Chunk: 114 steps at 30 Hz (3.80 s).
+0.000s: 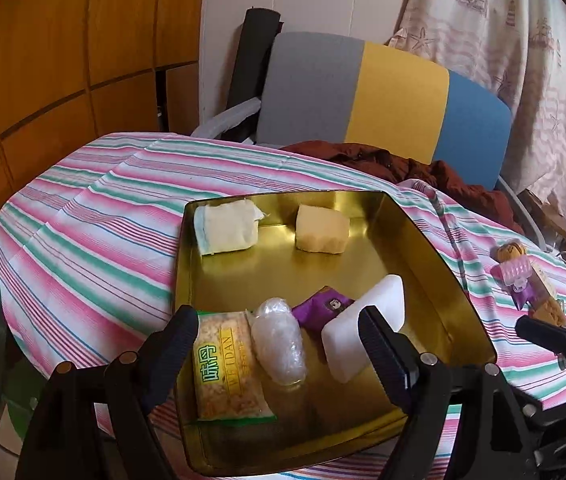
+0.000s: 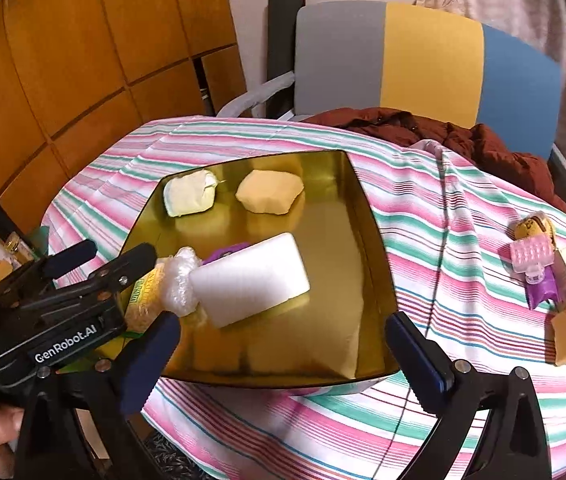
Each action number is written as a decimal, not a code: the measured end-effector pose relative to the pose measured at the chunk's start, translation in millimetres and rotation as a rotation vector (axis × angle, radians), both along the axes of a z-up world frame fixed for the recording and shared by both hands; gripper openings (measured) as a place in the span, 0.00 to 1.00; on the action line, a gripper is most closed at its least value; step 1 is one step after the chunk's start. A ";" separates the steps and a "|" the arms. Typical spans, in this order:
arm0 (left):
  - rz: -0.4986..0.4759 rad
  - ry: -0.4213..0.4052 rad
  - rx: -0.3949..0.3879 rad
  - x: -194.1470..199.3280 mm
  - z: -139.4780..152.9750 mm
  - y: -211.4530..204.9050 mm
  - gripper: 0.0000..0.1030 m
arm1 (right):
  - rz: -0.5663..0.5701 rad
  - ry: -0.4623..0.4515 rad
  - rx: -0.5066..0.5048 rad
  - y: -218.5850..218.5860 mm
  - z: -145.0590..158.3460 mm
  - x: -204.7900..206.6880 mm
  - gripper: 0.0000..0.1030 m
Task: Organize objects
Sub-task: 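Withdraw both grippers from the tray toward the remaining items, then grasp the brown-yellow sponge with the left gripper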
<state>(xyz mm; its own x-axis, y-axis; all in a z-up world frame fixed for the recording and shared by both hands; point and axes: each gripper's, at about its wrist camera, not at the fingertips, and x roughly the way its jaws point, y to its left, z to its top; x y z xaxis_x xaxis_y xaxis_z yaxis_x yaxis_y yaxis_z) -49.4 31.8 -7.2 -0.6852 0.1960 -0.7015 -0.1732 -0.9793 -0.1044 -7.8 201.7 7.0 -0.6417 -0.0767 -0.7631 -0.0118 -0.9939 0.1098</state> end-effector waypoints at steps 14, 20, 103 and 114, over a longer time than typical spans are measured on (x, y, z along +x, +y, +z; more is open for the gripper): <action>0.049 -0.022 0.015 1.7 -3.0 -15.0 0.81 | -0.058 0.025 0.033 11.7 0.4 8.2 1.00; 0.024 -0.010 -0.001 5.4 3.6 -5.3 0.81 | -0.072 0.032 0.036 17.4 1.2 11.2 1.00; -0.619 -0.663 0.414 7.0 -85.9 406.1 0.83 | -0.933 0.120 -0.447 408.3 -32.4 149.8 1.00; -0.645 -0.626 0.375 4.5 -99.5 436.1 0.61 | -0.953 0.097 -0.452 413.6 -38.4 149.4 1.00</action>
<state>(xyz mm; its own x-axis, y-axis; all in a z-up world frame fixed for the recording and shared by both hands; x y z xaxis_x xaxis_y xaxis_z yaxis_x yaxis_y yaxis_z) -44.9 467.8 -106.7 0.1079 0.6878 -0.7178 -0.4717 -0.6002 -0.6460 141.6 615.3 -31.4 -0.6427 0.2267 -0.7318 -0.7367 -0.4450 0.5091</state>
